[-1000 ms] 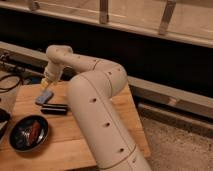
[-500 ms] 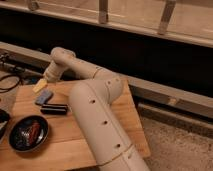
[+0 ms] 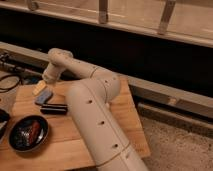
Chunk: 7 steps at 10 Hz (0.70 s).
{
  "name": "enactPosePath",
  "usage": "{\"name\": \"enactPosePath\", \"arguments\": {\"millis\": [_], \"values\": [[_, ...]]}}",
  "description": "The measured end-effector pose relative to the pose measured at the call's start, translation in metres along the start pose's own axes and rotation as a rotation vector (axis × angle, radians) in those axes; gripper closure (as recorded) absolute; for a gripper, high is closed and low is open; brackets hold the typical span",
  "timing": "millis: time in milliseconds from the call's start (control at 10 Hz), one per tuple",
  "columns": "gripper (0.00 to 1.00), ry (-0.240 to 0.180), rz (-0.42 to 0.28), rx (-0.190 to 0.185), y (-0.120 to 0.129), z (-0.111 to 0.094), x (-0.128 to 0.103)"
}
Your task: Wipe the white sponge on the table
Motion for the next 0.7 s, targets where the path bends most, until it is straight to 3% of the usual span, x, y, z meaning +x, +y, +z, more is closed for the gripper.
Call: {"name": "enactPosePath", "arguments": {"millis": [300, 700], "values": [[0.10, 0.072, -0.069, 0.057, 0.005, 0.014, -0.006], [0.10, 0.116, -0.101, 0.143, 0.006, 0.030, -0.007]]}}
